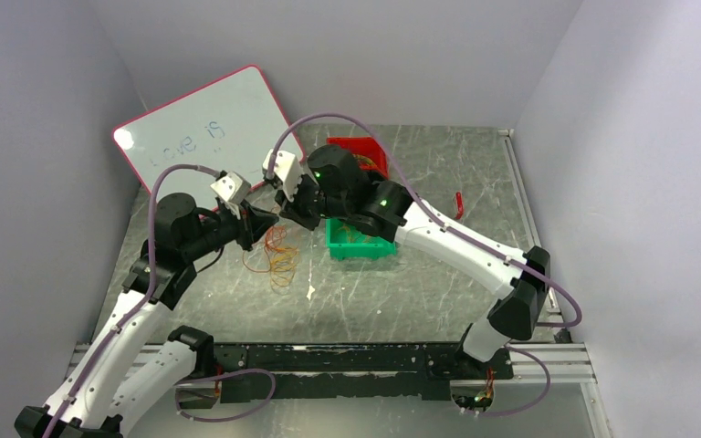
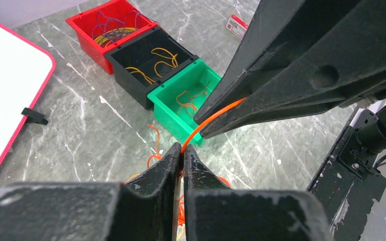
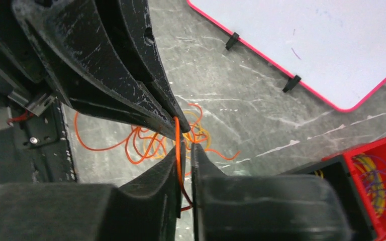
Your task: Untangle the cables
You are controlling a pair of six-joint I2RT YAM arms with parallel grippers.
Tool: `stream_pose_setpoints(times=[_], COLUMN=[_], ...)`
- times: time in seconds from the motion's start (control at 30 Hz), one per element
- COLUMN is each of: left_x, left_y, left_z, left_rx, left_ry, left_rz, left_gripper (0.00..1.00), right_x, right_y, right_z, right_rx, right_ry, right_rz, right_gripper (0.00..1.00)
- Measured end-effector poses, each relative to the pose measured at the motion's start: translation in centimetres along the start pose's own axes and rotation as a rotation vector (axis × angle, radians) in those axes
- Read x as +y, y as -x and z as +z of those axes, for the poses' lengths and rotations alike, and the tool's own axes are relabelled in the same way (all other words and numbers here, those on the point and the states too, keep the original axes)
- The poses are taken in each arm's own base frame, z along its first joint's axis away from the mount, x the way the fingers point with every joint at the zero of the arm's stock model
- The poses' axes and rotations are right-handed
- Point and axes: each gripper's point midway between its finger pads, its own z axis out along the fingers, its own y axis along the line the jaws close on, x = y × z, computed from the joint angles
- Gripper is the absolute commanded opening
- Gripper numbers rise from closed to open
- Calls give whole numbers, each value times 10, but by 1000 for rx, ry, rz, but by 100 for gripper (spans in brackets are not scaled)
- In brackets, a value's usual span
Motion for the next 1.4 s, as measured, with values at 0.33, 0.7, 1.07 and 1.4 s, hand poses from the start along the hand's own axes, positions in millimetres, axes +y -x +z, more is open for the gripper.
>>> stream_pose_setpoints(times=[0.33, 0.7, 1.07, 1.4], left_x=[-1, 0, 4, 19], left_y=[-4, -4, 3, -43], left_z=[-6, -3, 7, 15], left_rx=[-25, -83, -120, -74], left_ry=[18, 26, 21, 90], left_rz=[-37, -90, -95, -239], left_gripper=[56, 84, 65, 55], right_x=[8, 22, 28, 25], right_y=[21, 34, 43, 83], right_z=[-9, -19, -21, -57], right_rx=[-83, -129, -161, -299], right_ry=[39, 113, 150, 113], right_rz=[12, 24, 38, 36], right_gripper=[0, 0, 0, 0])
